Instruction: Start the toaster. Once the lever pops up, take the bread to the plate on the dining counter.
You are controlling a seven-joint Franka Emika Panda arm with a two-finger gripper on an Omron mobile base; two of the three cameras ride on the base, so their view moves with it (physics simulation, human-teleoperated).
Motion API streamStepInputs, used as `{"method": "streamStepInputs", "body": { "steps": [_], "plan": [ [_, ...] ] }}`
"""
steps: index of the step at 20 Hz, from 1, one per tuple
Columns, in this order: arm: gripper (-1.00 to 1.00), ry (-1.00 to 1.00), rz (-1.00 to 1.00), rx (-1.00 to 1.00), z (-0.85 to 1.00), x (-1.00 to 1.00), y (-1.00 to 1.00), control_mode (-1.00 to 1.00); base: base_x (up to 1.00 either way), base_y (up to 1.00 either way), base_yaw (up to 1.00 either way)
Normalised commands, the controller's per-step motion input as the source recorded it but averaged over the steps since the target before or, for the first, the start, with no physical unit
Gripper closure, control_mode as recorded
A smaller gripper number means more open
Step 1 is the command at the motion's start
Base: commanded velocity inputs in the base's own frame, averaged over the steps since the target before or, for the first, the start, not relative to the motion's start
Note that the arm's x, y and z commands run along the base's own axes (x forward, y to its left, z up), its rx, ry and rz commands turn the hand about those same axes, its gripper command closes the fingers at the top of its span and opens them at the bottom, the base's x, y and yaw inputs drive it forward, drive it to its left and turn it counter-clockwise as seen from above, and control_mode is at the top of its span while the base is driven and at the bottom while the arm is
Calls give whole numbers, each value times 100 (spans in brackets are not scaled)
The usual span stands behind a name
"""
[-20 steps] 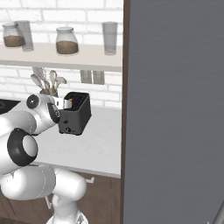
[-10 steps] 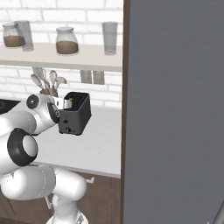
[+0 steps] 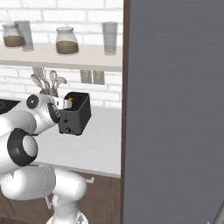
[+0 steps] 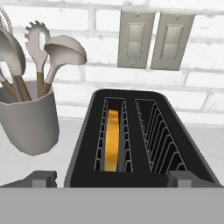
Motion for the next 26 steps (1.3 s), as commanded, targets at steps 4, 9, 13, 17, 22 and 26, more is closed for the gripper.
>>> {"method": "streamStepInputs", "body": {
  "steps": [4,9,13,17,22,26],
  "plan": [
    [-100,0,0,0,0,0,0,-100,0,0,0],
    [-100,0,0,0,0,0,0,-100,0,0,0],
    [-100,0,0,0,0,0,0,-100,0,0,0],
    [-100,0,0,0,0,0,0,-100,0,0,0],
    [-100,0,0,0,0,0,0,-100,0,0,0],
    [-100,0,0,0,0,0,0,-100,0,0,0]
  ]
}}
